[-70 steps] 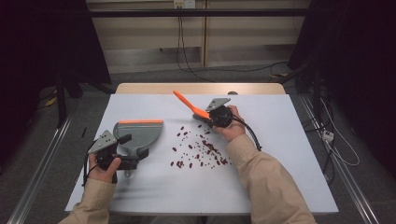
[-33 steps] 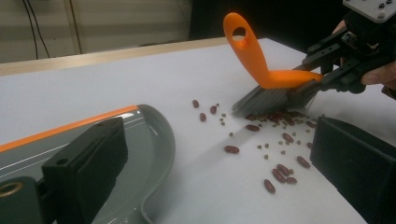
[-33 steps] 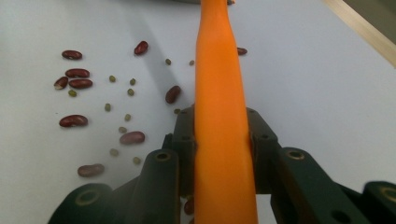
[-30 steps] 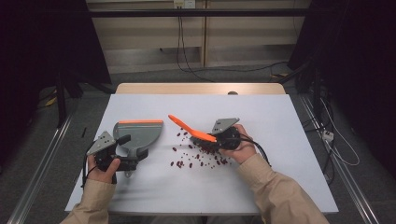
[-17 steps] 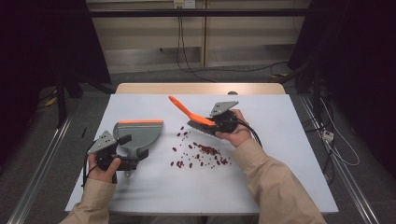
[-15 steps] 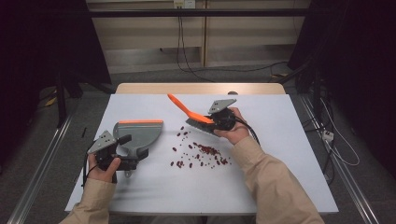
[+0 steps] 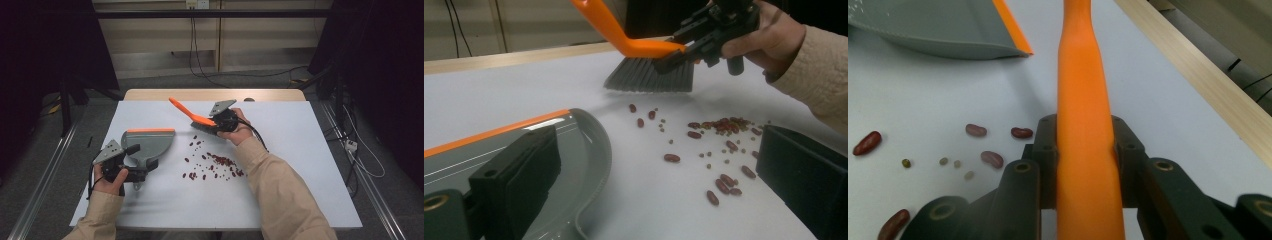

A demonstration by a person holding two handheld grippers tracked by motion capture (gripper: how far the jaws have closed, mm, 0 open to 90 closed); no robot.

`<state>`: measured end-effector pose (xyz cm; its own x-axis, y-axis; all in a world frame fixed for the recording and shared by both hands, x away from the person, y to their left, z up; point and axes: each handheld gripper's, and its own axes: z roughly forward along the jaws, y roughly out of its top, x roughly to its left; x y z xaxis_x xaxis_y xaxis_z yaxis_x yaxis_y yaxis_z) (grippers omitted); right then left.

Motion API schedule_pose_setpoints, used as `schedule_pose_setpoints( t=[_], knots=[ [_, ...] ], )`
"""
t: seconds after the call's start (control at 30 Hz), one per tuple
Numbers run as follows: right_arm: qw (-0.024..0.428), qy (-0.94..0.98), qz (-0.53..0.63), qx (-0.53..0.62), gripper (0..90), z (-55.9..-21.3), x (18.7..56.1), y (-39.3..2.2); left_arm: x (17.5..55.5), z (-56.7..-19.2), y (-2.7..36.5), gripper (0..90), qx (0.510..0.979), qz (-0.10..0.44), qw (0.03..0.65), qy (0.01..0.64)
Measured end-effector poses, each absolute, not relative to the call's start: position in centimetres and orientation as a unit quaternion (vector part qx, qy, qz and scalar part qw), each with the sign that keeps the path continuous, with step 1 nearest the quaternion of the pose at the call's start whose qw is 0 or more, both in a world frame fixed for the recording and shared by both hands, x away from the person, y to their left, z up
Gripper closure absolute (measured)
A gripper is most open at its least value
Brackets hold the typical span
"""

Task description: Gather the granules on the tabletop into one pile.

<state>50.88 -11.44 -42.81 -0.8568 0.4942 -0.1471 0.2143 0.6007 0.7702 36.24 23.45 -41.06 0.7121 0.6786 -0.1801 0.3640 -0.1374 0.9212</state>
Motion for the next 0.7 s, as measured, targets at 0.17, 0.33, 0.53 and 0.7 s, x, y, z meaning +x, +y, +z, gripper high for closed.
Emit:
schedule_pose_setpoints(
  t=[0.17, 0.33, 0.53, 0.7],
  knots=[
    [0.163, 0.890, 0.392, 0.168, 71.2, -43.3, 50.7, -10.4, 36.3, -41.1, 23.6, 3.9, 0.739, 0.143, 0.555, 0.353],
    [0.149, 0.897, 0.391, 0.139, 71.0, -43.2, 49.6, -10.6, 36.3, -41.1, 23.5, 3.9, 0.741, 0.142, 0.555, 0.351],
    [0.137, 0.902, 0.393, 0.119, 70.6, -43.2, 47.4, -11.2, 36.3, -41.2, 23.4, 3.9, 0.743, 0.141, 0.553, 0.350],
    [0.124, 0.905, 0.392, 0.107, 70.6, -43.0, 45.9, -11.5, 36.4, -41.2, 23.4, 4.0, 0.741, 0.142, 0.552, 0.354]
  ],
)
